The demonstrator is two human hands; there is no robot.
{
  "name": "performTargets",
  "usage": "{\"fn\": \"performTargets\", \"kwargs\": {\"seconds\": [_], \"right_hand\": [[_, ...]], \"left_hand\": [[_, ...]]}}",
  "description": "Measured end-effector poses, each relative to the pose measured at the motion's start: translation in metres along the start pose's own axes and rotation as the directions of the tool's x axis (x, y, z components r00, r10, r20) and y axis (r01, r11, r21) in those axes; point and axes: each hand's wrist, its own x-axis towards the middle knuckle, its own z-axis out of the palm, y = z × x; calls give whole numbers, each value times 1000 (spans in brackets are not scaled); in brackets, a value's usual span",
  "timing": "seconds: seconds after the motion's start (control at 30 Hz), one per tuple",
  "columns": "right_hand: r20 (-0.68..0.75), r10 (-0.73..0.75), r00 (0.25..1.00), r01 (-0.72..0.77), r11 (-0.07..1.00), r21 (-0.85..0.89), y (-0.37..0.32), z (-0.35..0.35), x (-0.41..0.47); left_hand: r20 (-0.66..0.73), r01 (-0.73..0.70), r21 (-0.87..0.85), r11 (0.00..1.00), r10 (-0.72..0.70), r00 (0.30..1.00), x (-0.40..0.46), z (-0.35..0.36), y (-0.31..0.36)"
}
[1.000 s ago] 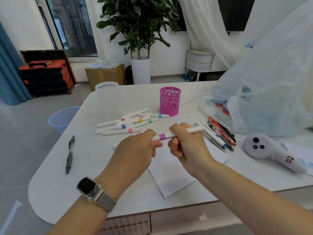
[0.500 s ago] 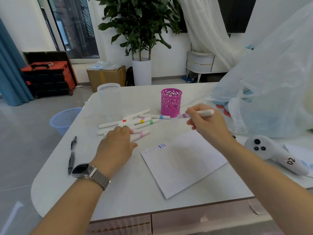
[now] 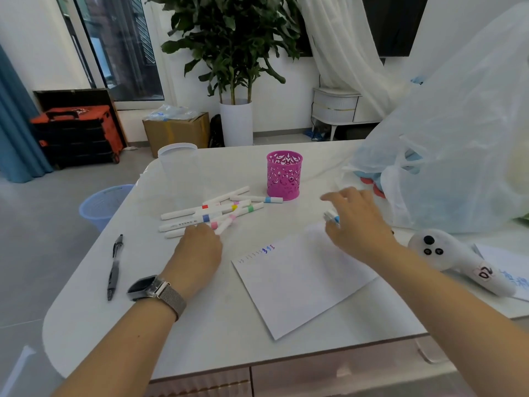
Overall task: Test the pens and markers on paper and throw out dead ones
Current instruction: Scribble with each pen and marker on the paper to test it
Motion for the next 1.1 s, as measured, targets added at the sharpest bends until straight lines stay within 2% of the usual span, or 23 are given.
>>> {"fn": "performTargets", "kwargs": {"seconds": [0.1, 0.17, 0.27, 0.33, 0.37, 0.4, 0.43, 0.47, 0.5, 0.53, 0.57, 0.63, 0.73, 0.77, 0.9, 1.0, 1.1], "right_hand": [[9, -240, 971, 235, 954, 188, -34, -8, -8], [42, -317, 948, 303, 933, 193, -50, -5, -12], [-17, -277, 961, 276, 948, 161, -54, 6, -11], [-110, -171, 979, 188, 966, 177, -52, 7, -8], [-109, -105, 988, 130, 960, 250, -50, 5, -7], [-47, -17, 999, 36, 902, 431, -49, -1, -6], [96, 41, 994, -95, 738, 668, -51, -8, -7], [267, 37, 963, -249, 496, 832, -53, -14, -8], [398, -6, 918, -380, 277, 882, -56, -19, -10], [467, -50, 883, -455, 158, 876, -59, -22, -11], [498, -80, 864, -489, 106, 866, -62, -23, -12], [489, -77, 869, -480, 111, 870, -67, -22, -13], [439, -67, 896, -414, 232, 880, -75, -23, -14], [446, -84, 891, -416, 239, 877, -76, -23, -15], [500, -206, 841, -469, 180, 864, -77, -24, -18], [543, -190, 818, -524, 142, 840, -72, -25, -17], [511, -163, 844, -493, 139, 859, -65, -31, -12]], "left_hand": [[-28, -75, -162, 984, 71, 997, -11, -14, 25], [2, -115, -378, 919, 125, 992, -19, -19, 34], [-9, -267, -469, 842, 298, 954, -31, -19, 40], [-53, -316, -502, 805, 336, 940, -34, -17, 40], [-78, -323, -523, 789, 333, 940, -34, -17, 39], [-102, -336, -512, 790, 332, 938, -33, -16, 37], [-122, -359, -461, 811, 343, 931, -33, -17, 35], [-128, -382, -392, 837, 362, 923, -31, -15, 33], [-127, -398, -340, 852, 377, 917, -30, -14, 31], [-116, -410, -305, 859, 394, 912, -29, -13, 32], [-112, -429, -294, 854, 415, 903, -30, -12, 33], [-119, -486, -296, 823, 473, 873, -31, -12, 36], [-124, -532, -322, 783, 522, 844, -33, -14, 40], [-132, -531, -327, 782, 518, 845, -33, -14, 40], [-69, -503, -345, 793, 513, 856, -33, -14, 36], [-6, -529, -300, 794, 553, 833, -36, -17, 34], [32, -522, -264, 811, 548, 836, -41, -21, 39]]}}
